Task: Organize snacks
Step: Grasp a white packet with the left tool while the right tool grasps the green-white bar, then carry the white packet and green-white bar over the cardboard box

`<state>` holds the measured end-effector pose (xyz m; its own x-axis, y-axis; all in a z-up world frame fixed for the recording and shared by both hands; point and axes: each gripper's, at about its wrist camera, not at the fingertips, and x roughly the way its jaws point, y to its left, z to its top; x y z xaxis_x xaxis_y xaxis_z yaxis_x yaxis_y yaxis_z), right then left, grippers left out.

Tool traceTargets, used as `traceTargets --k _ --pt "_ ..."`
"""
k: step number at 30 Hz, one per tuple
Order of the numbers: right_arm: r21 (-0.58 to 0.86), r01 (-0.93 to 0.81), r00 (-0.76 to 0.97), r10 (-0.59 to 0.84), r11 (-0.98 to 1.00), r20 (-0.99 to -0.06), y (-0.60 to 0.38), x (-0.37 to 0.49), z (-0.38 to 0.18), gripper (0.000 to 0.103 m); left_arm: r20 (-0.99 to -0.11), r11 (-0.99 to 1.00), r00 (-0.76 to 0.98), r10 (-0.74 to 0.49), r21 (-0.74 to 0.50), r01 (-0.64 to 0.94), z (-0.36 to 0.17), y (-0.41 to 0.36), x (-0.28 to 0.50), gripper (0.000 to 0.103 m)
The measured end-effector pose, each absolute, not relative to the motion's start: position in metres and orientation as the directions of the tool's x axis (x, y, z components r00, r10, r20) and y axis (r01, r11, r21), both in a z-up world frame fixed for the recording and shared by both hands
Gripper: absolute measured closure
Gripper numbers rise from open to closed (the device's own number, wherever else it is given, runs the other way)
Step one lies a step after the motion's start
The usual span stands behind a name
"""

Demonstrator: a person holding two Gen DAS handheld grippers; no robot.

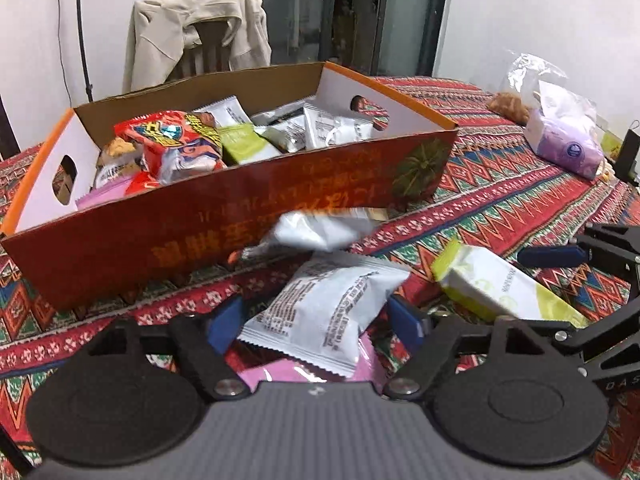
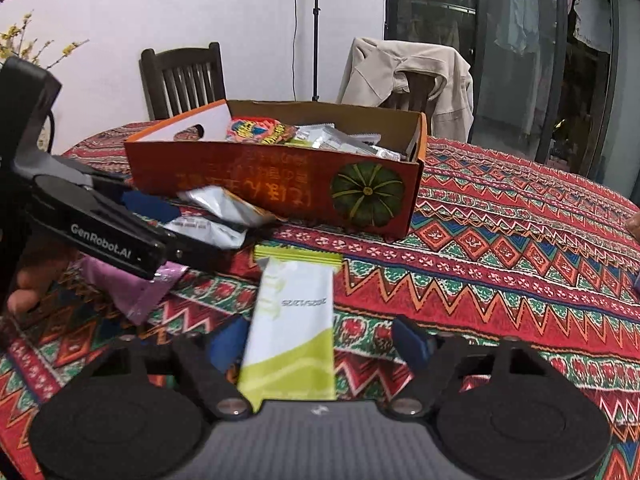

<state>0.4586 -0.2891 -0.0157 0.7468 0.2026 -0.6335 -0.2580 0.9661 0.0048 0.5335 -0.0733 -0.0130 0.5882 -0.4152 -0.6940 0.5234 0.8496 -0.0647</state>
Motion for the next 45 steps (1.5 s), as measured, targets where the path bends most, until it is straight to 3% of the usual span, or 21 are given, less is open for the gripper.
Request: traceTargets --k 2,4,6,8,19,24,29,45 --pt "0.012 -0.258 0.742 0.206 0.966 -0.637 -0.291 0.462 -0.019 0.033 -0.685 0.848 0.590 -0.427 -0.077 0.525 -0.011 -0.072 0.531 0.041" --pt "0.026 -0.252 0.748 0.212 0.967 -0.629 -0.294 0.462 -0.020 0.037 -0.684 0.848 0.588 -0.433 -0.089 0.522 -0.010 -0.072 0.528 0.046" --pt "0.023 -0.246 0.753 0.206 0.969 -0.625 -0.295 0.461 -0.020 0.056 -0.682 0.853 0.596 -0.424 -0.079 0.517 -0.007 -0.073 0.524 0.047" --pt "0.022 -0.241 0.757 0.202 0.970 -0.621 -0.295 0.460 -0.018 0.065 -0.672 0.854 0.608 -0.422 -0.070 0.516 -0.003 -0.075 0.520 0.047" --pt "0.063 -0.236 0.758 0.224 0.970 -0.613 -0.297 0.419 -0.009 0.065 -0.553 0.883 0.701 -0.450 -0.155 0.444 0.043 -0.051 0.418 0.047" --pt "0.059 -0.247 0.768 0.233 0.967 -0.597 -0.294 0.386 0.001 0.065 -0.546 0.889 0.703 -0.456 -0.245 0.387 0.044 -0.031 0.370 0.047" --pt "0.051 -0.256 0.782 0.238 0.965 -0.577 -0.289 0.356 0.013 0.065 -0.542 0.905 0.725 -0.425 -0.247 0.347 0.050 -0.013 0.338 0.047" --pt "0.040 -0.255 0.811 0.236 0.966 -0.534 -0.279 0.310 0.039 0.065 -0.492 0.907 0.764 -0.418 -0.264 0.327 0.068 0.004 0.318 0.047"
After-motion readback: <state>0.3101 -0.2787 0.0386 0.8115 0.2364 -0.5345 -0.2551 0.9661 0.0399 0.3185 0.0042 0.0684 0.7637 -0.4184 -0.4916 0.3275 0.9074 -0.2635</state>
